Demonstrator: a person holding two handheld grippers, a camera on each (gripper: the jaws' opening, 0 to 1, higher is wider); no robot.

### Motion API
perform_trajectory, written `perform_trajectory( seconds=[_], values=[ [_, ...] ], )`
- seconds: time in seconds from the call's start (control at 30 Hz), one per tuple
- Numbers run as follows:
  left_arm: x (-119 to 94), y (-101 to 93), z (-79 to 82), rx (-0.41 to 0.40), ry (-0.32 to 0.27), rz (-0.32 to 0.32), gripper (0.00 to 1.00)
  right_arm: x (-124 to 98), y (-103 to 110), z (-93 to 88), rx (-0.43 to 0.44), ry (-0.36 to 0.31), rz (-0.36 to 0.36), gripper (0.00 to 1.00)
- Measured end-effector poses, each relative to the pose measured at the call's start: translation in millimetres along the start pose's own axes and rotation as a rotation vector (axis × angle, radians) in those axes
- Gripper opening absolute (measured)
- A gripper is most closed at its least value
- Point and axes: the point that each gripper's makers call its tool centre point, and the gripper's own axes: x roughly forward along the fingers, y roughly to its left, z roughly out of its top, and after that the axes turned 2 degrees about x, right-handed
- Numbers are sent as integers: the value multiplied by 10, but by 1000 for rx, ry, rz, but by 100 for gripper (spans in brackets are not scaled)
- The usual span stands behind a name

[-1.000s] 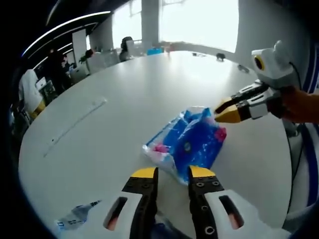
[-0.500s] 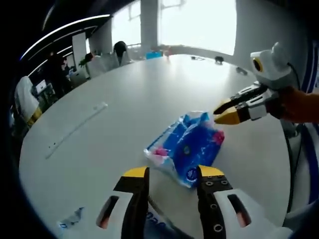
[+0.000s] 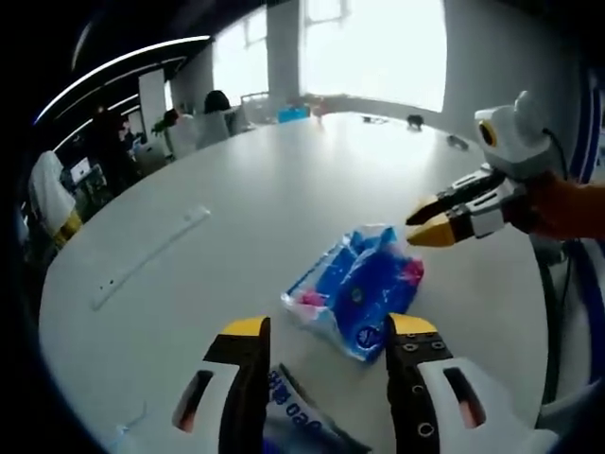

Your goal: Arrange the tabletop items into an orderly group along one side of the table until the central work area is clear of visible clutter.

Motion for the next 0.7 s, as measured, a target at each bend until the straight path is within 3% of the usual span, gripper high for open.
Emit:
perform_trajectory(
  seconds=[0.3, 0.7],
  values=[
    [-65, 20, 40, -7, -16, 0, 51, -25, 10, 27, -1, -9, -6, 24],
    [-184, 65, 56, -14, -29, 3, 56, -47, 112, 96, -10, -23, -4, 37]
  ],
)
